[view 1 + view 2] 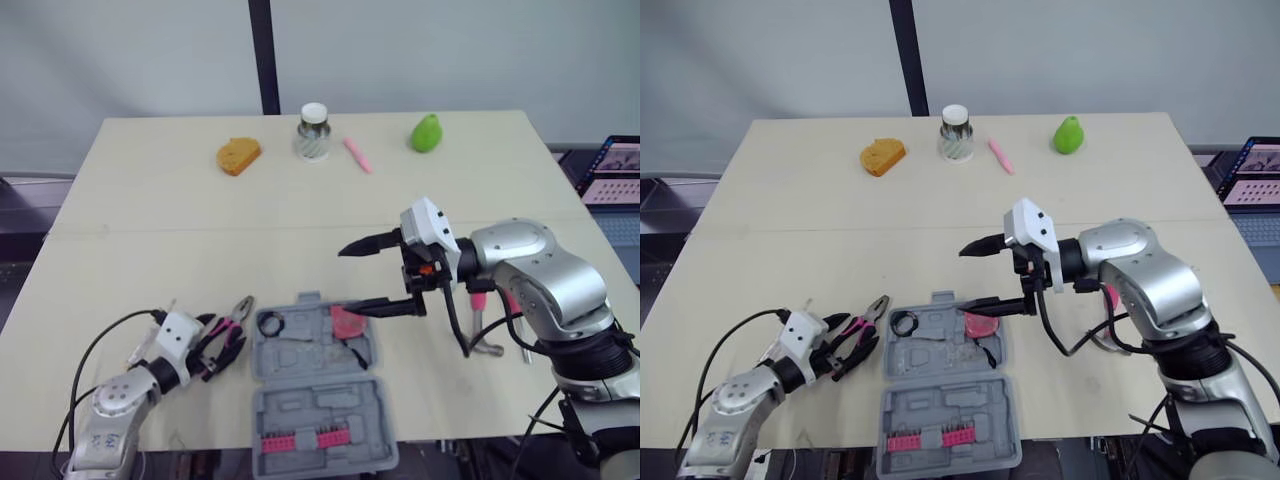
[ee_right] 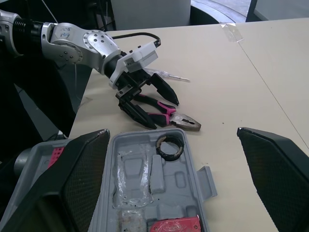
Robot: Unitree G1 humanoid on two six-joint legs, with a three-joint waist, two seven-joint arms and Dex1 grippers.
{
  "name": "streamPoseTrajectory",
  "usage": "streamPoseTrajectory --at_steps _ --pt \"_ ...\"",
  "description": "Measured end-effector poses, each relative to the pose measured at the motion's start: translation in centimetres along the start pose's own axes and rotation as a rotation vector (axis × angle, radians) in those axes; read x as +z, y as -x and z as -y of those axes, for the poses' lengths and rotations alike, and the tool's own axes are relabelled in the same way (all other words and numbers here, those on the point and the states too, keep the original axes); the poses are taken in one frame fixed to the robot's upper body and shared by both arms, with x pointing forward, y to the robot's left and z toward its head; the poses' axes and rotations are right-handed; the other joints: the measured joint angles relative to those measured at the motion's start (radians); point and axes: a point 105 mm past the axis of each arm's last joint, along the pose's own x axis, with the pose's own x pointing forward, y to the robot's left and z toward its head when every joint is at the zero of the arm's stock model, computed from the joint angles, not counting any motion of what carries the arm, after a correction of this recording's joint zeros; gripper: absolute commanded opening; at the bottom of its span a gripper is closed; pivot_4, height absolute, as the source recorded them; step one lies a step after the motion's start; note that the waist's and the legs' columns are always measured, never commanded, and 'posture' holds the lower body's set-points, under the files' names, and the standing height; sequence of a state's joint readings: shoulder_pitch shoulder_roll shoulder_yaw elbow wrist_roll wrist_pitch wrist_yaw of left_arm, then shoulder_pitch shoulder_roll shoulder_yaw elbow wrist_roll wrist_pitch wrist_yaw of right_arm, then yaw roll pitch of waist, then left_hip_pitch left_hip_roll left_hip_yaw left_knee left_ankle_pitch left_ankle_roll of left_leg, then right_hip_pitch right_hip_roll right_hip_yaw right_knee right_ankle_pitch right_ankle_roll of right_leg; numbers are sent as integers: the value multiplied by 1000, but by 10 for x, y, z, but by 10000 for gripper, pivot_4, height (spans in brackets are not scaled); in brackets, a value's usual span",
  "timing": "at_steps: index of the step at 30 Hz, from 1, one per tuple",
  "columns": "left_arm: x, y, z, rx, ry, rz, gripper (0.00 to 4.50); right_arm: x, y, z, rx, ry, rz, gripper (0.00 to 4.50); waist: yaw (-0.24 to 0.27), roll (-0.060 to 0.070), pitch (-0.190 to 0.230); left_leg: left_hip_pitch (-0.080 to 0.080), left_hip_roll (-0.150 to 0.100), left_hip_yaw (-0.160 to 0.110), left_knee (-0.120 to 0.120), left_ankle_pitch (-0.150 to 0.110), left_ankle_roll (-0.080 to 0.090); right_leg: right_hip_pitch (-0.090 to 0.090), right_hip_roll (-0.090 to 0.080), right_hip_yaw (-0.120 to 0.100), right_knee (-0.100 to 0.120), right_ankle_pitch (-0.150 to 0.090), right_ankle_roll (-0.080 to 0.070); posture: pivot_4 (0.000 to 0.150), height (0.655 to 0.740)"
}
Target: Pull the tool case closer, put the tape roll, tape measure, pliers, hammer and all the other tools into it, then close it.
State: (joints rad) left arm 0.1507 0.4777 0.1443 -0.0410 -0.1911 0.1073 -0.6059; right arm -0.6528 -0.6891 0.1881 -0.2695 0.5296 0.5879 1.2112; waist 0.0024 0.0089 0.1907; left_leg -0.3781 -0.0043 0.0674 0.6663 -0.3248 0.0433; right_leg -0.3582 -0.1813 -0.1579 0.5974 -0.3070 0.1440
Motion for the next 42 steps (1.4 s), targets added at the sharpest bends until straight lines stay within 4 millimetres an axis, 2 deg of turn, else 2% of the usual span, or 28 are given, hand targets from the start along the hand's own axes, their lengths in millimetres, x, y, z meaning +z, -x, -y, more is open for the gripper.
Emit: streamPoseTrajectory --at_steps 8,32,35,37,38,42 --pt "-3 0 1 -22 -44 -63 45000 0 0 0 -1 13 5 44625 -2 0 0 1 0 0 0 0 -1 0 0 1 2 0 0 1500 7400" --pt "-1 -1 -1 5 -17 -134 45000 1 -3 1 -11 15 22 44625 -2 0 0 2 0 0 -1 1 -1 0 -1 1 4 0 0 1500 7400" --pt "-1 -1 -3 17 -16 -137 36426 2 -3 1 -11 15 23 45000 -2 0 0 2 0 0 -1 1 -1 0 -1 1 4 0 0 1500 7400" --pt "-2 0 -6 33 -18 -138 26457 2 -3 1 -11 15 23 45000 -3 0 0 2 0 0 -1 1 -2 0 -1 1 3 0 0 1500 7400" --pt "-2 1 -7 36 -20 -141 24693 1 -3 1 -11 15 23 45000 -4 0 0 2 0 0 -1 1 -2 0 -1 1 3 0 0 1500 7400" --pt "-3 1 -7 39 -20 -142 24779 1 -3 1 -12 16 24 45000 -4 0 0 2 0 0 -2 1 -2 -1 -1 1 3 0 -1 1500 7400"
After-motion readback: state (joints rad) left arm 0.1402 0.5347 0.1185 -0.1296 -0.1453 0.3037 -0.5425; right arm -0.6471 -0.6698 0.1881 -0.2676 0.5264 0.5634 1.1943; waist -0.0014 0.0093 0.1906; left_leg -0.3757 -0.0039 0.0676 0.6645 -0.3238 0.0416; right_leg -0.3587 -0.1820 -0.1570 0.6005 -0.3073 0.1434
